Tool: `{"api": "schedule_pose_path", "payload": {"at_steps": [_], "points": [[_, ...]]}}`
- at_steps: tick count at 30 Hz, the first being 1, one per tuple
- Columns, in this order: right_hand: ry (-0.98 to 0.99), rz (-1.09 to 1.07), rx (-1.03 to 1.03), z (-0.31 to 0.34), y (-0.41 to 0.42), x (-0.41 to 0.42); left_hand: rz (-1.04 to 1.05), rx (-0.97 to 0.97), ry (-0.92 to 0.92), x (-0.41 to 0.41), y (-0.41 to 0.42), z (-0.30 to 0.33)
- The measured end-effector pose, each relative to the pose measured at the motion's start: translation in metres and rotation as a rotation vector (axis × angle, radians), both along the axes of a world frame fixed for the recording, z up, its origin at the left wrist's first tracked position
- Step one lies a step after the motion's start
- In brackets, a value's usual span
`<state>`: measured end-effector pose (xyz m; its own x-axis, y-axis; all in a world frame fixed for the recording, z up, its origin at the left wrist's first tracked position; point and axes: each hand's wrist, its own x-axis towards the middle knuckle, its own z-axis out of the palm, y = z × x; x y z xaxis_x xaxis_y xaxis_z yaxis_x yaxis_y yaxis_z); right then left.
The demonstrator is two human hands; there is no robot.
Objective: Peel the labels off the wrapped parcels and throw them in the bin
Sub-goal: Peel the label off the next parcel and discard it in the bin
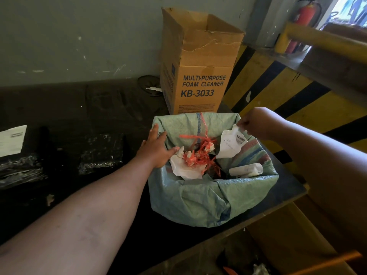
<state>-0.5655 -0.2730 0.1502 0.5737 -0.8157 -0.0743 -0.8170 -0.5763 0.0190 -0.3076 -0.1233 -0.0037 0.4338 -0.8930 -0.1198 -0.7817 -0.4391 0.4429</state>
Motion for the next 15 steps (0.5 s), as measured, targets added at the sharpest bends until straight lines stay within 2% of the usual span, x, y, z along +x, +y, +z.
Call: {"api": "schedule_pose_path", "payload": {"at_steps": [6, 12, 15], "points": [[0.112, -0.03, -0.076, 0.002, 0.006, 0.01, -0.004, 0.004, 0.021, 0.0, 0.002, 0.001], [0.126, 0.032, -0.012, 0.001, 0.009, 0.014, -0.008, 0.012, 0.041, 0.002, 0.003, 0.002], [0.068, 0.012, -0.025, 0.002, 0.006, 0.012, -0.011, 0.014, 0.045, 0.002, 0.003, 0.002]]}}
